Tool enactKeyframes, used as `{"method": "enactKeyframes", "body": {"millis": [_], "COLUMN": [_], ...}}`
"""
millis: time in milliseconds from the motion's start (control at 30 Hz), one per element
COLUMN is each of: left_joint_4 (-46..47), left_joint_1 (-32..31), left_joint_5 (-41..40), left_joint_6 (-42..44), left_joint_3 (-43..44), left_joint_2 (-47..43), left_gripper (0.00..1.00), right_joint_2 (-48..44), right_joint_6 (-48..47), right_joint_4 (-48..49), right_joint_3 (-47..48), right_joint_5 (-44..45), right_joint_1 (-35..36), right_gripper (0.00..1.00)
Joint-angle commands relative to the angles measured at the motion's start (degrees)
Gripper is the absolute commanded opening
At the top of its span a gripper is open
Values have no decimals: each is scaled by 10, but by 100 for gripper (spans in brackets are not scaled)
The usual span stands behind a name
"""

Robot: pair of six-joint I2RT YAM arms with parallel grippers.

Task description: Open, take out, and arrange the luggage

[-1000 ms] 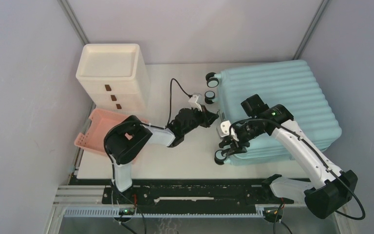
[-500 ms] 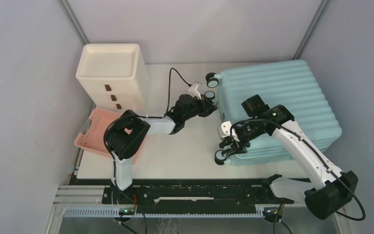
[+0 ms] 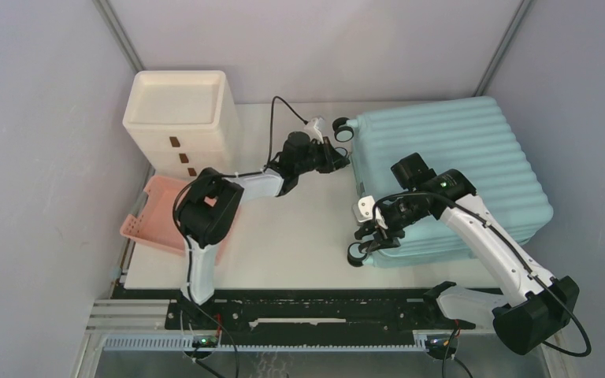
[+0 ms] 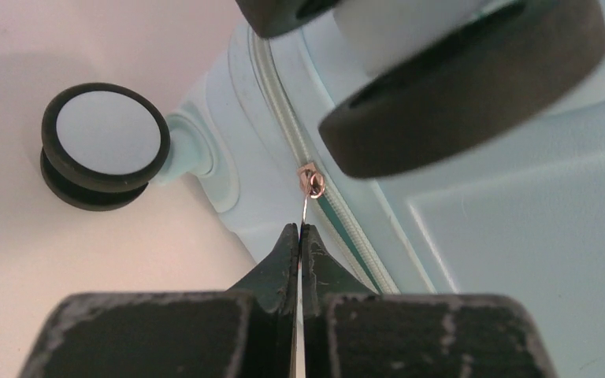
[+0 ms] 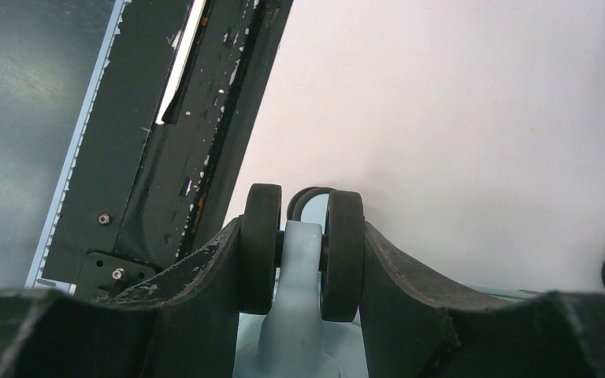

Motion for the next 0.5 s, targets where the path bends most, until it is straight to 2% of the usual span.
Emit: {"method": "enactKeyframes", "body": {"millis": [0,467], "left_joint_4": [-49,-80], "left_joint_1": [35,65], "left_joint_5": [-8,37], "left_joint_6": [-4,-41], "left_joint_3": [64,158], "left_joint_2": [22,82], "left_gripper": [0,0], "right_joint_2": [-8,-6], "right_joint_6": [-55,-57], "right_joint_4": [-46,-46], "right_joint_3": [-17,-17], "right_joint_5": [-97,-97], "right_joint_1": [2,1], "right_gripper": [0,0]}}
